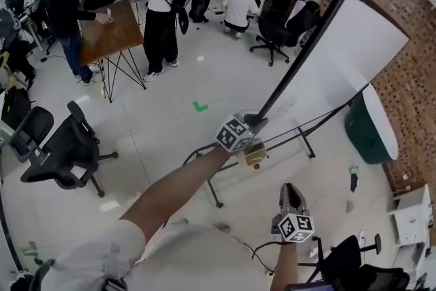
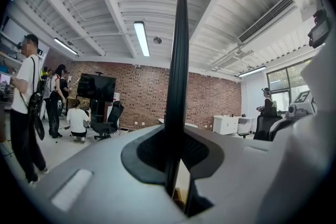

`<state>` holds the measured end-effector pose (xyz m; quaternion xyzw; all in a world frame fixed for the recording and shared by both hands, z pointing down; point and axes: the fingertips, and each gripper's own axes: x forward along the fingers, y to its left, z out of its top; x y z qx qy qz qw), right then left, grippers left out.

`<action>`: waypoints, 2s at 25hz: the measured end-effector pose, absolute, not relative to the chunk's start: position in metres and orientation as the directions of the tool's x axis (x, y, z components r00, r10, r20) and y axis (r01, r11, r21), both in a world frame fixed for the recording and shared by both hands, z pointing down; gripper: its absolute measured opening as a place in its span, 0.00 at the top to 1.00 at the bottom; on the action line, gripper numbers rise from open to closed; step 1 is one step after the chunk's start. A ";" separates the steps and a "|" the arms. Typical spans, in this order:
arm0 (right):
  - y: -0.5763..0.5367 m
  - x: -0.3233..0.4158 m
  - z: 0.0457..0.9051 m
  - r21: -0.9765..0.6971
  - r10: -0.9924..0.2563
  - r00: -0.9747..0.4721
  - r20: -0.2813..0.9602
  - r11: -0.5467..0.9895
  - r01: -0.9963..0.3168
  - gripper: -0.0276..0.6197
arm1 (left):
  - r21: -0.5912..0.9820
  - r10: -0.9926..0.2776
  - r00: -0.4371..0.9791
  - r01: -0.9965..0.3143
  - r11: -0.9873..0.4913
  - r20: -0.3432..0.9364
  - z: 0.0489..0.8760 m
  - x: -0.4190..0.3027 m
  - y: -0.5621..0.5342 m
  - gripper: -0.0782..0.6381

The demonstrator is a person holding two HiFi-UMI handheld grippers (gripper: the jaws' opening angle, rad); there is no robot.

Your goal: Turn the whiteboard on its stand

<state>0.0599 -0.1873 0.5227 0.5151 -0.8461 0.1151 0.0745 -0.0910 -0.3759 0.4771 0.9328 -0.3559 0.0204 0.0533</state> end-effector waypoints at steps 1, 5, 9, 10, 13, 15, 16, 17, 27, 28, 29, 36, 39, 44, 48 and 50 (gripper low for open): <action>-0.186 0.056 0.523 -0.116 -0.858 -0.453 0.241 0.438 -0.891 0.88 | 0.081 -0.663 0.745 -0.667 -0.741 0.074 0.479 -0.093 -0.374 0.80; -0.176 0.044 0.528 -0.131 -0.872 -0.432 0.229 0.412 -0.902 0.88 | 0.082 -0.653 0.754 -0.657 -0.749 0.072 0.484 -0.100 -0.366 0.80; -0.173 0.030 0.537 -0.152 -0.876 -0.429 0.222 0.403 -0.902 0.88 | 0.082 -0.647 0.759 -0.651 -0.754 0.073 0.485 -0.109 -0.361 0.80; -0.172 0.026 0.538 -0.155 -0.875 -0.430 0.221 0.404 -0.902 0.88 | 0.082 -0.648 0.758 -0.652 -0.754 0.073 0.485 -0.112 -0.359 0.80; -0.169 0.014 0.540 -0.159 -0.873 -0.438 0.214 0.411 -0.898 0.88 | 0.078 -0.649 0.757 -0.653 -0.753 0.072 0.485 -0.121 -0.353 0.80; -0.172 0.007 0.538 -0.159 -0.870 -0.449 0.202 0.423 -0.892 0.88 | 0.070 -0.651 0.756 -0.655 -0.753 0.070 0.483 -0.127 -0.353 0.80; -0.174 0.004 0.536 -0.161 -0.868 -0.457 0.196 0.431 -0.888 0.88 | 0.067 -0.653 0.754 -0.657 -0.751 0.070 0.482 -0.131 -0.354 0.80; -0.175 0.000 0.536 -0.163 -0.864 -0.466 0.191 0.440 -0.883 0.88 | 0.064 -0.655 0.752 -0.659 -0.749 0.071 0.481 -0.136 -0.354 0.80; -0.144 -0.010 0.540 -0.186 -0.848 -0.501 0.175 0.471 -0.862 0.89 | 0.036 -0.683 0.728 -0.685 -0.728 0.060 0.482 -0.181 -0.329 0.80; -0.139 -0.008 0.543 -0.192 -0.849 -0.499 0.176 0.467 -0.863 0.89 | 0.035 -0.684 0.727 -0.687 -0.726 0.060 0.482 -0.184 -0.326 0.80; -0.135 -0.006 0.547 -0.198 -0.849 -0.497 0.180 0.463 -0.864 0.89 | 0.035 -0.685 0.726 -0.688 -0.725 0.060 0.483 -0.187 -0.323 0.80; -0.108 -0.012 0.554 -0.214 -0.843 -0.501 0.194 0.462 -0.861 0.89 | 0.023 -0.688 0.724 -0.689 -0.724 0.047 0.479 -0.212 -0.291 0.80; -0.103 -0.017 0.553 -0.215 -0.839 -0.508 0.197 0.469 -0.857 0.89 | 0.017 -0.694 0.718 -0.695 -0.718 0.042 0.476 -0.222 -0.281 0.80; -0.097 -0.023 0.547 -0.194 -0.826 -0.529 0.193 0.496 -0.846 0.89 | 0.013 -0.703 0.710 -0.703 -0.711 0.037 0.476 -0.237 -0.263 0.79; -0.095 -0.032 0.539 -0.184 -0.817 -0.543 0.195 0.513 -0.838 0.89 | 0.002 -0.717 0.697 -0.717 -0.697 0.031 0.474 -0.252 -0.251 0.79; -0.094 -0.035 0.536 -0.181 -0.812 -0.550 0.195 0.521 -0.834 0.89 | -0.001 -0.721 0.693 -0.721 -0.693 0.030 0.472 -0.257 -0.247 0.79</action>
